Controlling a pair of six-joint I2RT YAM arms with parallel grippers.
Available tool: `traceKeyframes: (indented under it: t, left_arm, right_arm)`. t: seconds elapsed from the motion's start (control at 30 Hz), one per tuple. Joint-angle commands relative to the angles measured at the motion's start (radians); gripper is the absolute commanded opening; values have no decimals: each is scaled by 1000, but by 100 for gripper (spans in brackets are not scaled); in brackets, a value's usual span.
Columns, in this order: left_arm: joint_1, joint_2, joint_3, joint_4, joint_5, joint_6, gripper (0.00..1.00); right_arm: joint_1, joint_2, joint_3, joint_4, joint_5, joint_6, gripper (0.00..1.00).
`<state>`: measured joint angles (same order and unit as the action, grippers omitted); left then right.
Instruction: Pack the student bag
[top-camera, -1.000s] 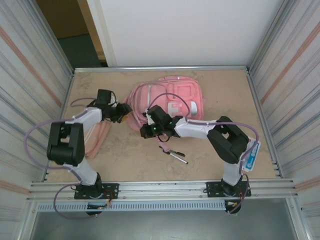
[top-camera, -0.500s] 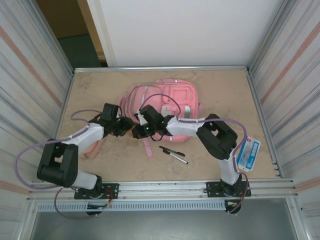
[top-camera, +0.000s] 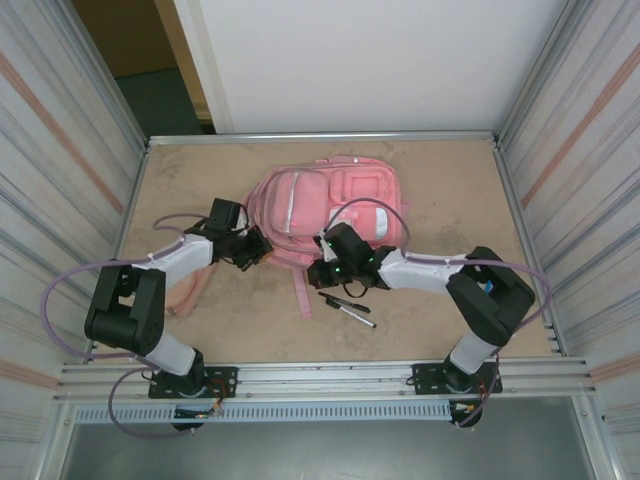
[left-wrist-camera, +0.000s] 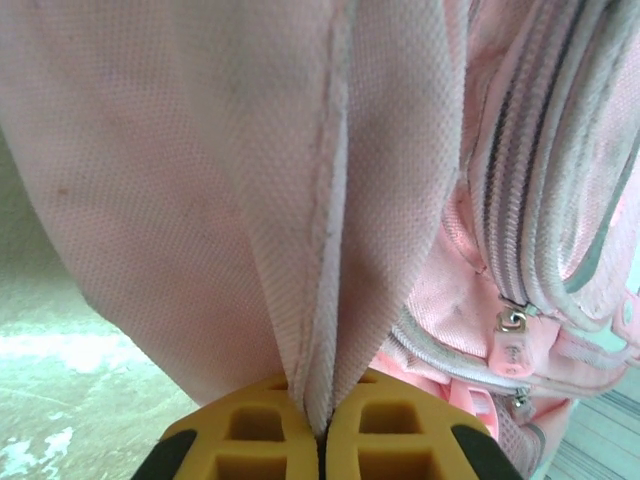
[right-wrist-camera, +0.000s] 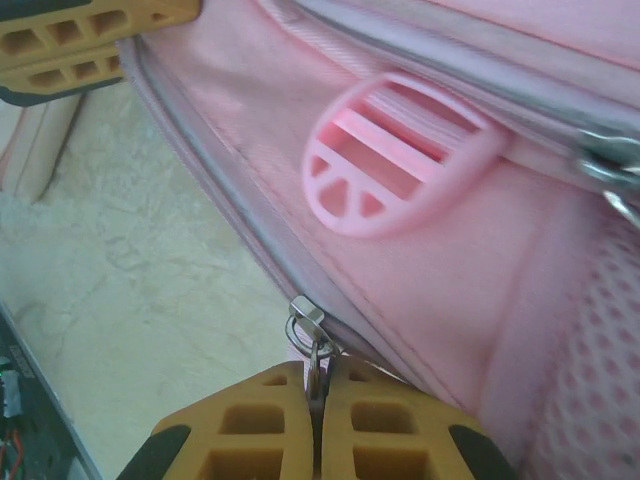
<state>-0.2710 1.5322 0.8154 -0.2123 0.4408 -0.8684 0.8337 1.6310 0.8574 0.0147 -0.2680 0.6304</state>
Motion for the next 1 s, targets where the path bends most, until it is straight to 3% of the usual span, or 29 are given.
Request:
traceKeyframes:
  t: [0.0, 0.37, 0.57, 0.7, 0.87, 0.97]
  left_arm:
    - [39, -34, 12, 23, -57, 27, 0]
    - [13, -143, -47, -10, -83, 5, 5]
    - [-12, -230, -84, -43, -82, -11, 37]
    - [-17, -308, -62, -118, -82, 36, 43]
    - [-16, -338, 67, -270, -184, 205, 49]
    - [-15, -264, 164, -323, -164, 292, 50]
  right_arm:
    - [-41, -75, -47, -157, 88, -24, 0]
    - [-54, -67, 9, -233, 91, -92, 5]
    - [-58, -149, -38, -211, 40, -97, 20]
    - [-44, -231, 7, -301, -29, -224, 31]
    - [-73, -304, 88, -475, 118, -328, 39]
    - [-115, -339, 92, -496, 230, -294, 45]
